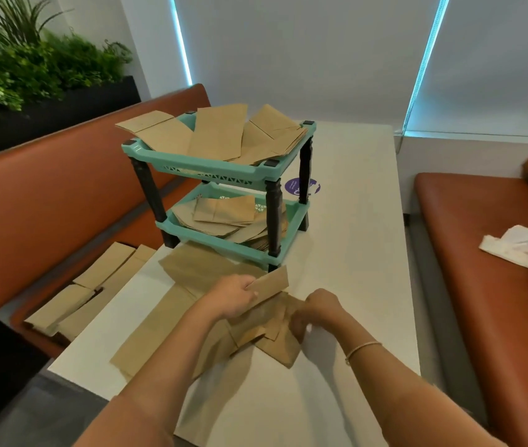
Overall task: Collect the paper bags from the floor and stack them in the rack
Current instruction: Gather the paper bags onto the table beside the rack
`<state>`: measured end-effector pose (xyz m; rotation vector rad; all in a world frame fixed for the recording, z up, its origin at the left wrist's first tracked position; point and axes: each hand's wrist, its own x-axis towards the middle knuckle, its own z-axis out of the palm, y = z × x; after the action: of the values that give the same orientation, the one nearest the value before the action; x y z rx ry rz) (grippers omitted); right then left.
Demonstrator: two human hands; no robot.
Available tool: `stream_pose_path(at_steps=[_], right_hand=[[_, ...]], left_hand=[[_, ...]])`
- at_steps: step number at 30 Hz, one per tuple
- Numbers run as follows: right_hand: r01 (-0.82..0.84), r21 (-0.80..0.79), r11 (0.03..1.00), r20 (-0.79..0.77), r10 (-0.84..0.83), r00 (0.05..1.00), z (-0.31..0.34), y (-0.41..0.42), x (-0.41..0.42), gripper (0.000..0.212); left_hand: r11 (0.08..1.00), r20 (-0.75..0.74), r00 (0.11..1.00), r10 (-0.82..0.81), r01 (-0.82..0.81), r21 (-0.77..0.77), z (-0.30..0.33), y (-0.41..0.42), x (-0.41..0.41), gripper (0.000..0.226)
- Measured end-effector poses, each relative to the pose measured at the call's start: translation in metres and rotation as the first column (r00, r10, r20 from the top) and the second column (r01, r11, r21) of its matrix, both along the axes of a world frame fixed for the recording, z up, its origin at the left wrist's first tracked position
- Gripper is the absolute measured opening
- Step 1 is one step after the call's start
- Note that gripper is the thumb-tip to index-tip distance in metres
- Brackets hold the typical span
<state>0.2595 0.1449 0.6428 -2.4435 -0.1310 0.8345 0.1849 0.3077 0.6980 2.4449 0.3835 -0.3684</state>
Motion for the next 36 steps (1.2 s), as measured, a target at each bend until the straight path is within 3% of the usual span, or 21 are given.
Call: stream_pose_path(at_steps=[3,7,12,17,21,27,30,36], right_hand=[[0.110,0.215,0.970,-0.057,-0.100,0.993,0.017,-0.021,0.001,0.011],[0.202,0.370,0.907,0.046,-0.235,0.971,0.046,-0.052,0.008,0.004],[0.181,0.340,0.923,0.271,-0.281,0.921,0.068,-0.088,0.010,0.025],[0.182,0.243,0.953,0.422,-0.273,0.865,0.070,-0.125,0.013,0.033],[0.236,0.263,0.935,0.592,-0.350,0.726,0.078,-0.168,0.017,0.035],[0.350,0.377,0.858,0.724,-0.508,0.466,0.073,-0.267,0.030,0.036],[0.414,0.311,0.855,0.716,-0.498,0.490,0.036,-0.319,0.038,0.036],[0.417,0.005,0.909,0.526,-0.357,0.772,-0.083,-0.375,0.031,0.035]], left_hand=[[0.998,0.020,0.999,-0.027,0.026,0.057,0.011,-0.009,0.001,0.019],[0.985,0.087,0.994,-0.068,0.053,0.167,0.033,-0.025,0.003,0.021],[0.985,0.134,0.989,-0.060,0.037,0.170,0.062,-0.057,0.005,0.028],[0.978,0.123,0.990,-0.071,0.045,0.205,0.073,-0.090,0.006,0.030],[0.972,0.238,0.964,-0.119,0.064,0.226,0.087,-0.127,0.010,0.031],[0.998,0.542,0.838,-0.059,0.054,0.025,0.094,-0.207,0.038,0.033],[0.997,0.547,0.837,0.000,0.042,-0.064,0.075,-0.255,0.060,0.038],[0.979,0.390,0.920,-0.042,0.116,-0.168,-0.017,-0.347,0.101,0.024]])
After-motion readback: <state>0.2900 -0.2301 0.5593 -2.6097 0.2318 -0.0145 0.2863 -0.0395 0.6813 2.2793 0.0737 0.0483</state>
